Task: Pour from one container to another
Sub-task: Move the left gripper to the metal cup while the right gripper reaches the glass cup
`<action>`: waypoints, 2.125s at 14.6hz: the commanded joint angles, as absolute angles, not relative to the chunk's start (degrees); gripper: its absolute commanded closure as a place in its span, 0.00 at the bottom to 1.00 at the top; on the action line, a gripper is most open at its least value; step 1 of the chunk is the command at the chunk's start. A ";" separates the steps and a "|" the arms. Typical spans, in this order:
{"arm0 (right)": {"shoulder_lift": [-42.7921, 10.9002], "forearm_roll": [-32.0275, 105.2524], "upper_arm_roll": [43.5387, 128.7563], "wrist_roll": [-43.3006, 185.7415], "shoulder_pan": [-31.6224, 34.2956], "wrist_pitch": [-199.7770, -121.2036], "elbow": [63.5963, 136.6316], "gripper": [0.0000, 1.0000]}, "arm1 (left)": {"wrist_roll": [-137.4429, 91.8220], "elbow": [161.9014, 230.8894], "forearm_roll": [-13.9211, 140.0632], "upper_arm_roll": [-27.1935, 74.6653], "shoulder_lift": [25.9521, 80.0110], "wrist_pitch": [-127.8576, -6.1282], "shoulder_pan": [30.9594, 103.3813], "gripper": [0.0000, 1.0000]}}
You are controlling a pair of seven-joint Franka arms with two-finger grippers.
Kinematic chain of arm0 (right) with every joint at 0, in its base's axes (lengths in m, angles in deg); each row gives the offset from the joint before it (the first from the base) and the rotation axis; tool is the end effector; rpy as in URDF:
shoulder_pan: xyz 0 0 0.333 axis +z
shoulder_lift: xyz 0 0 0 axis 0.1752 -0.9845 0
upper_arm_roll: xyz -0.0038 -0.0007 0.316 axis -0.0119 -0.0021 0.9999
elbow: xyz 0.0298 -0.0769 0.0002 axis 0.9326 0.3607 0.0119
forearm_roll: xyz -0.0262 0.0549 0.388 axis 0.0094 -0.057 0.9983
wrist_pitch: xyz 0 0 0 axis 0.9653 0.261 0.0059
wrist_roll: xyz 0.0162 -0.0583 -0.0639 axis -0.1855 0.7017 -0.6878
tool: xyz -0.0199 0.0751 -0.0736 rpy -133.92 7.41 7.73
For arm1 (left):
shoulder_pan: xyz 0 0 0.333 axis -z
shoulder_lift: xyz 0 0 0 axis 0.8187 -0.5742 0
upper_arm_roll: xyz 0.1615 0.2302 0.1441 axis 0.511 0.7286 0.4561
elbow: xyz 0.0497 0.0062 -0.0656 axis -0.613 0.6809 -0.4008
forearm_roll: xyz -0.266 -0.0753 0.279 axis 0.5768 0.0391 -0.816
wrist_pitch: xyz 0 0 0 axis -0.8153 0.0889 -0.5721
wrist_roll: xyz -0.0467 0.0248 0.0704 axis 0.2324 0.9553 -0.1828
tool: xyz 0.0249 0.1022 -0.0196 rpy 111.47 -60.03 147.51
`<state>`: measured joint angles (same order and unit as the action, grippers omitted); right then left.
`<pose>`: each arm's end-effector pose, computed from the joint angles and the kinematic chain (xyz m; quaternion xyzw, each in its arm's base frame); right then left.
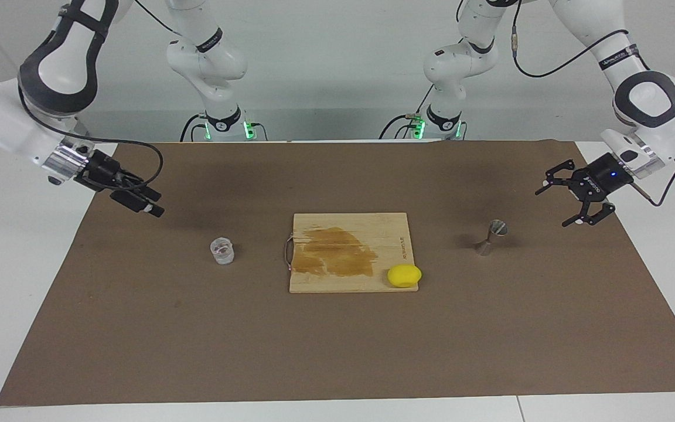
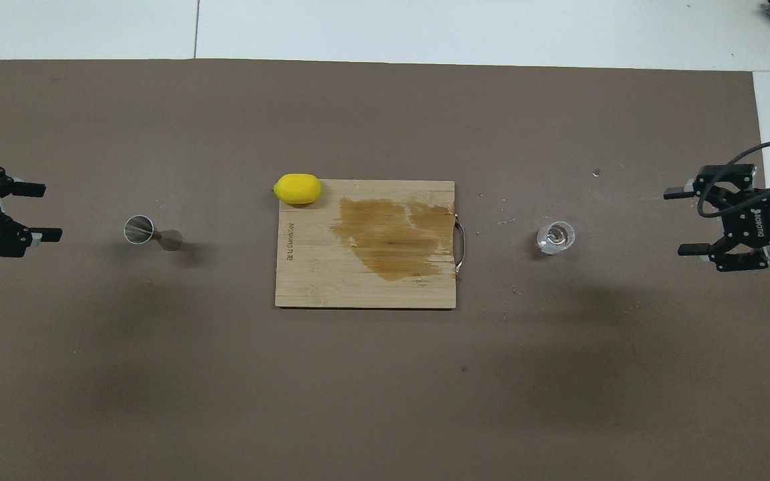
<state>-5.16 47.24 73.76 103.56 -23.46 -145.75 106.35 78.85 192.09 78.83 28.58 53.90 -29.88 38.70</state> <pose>0.5529 -0.1250 0.4560 -0.8275 0.4436 0.1112 0.3257 0.5756 0.1263 0.4480 0.8309 -0.4348 0.1983 0.2849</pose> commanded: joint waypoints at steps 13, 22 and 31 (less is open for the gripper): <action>-8.51 56.28 74.20 95.43 -26.88 -151.01 116.42 0.00 | 120.57 198.12 107.00 28.08 40.13 -13.70 33.24 0.00; -16.76 63.76 75.08 132.45 -26.44 -148.28 112.31 0.00 | 129.91 200.57 108.33 27.99 35.09 -8.77 31.66 0.00; -25.29 63.77 79.29 131.95 -26.70 -145.72 108.17 0.00 | 134.49 202.33 113.70 27.64 34.92 -10.17 32.28 0.00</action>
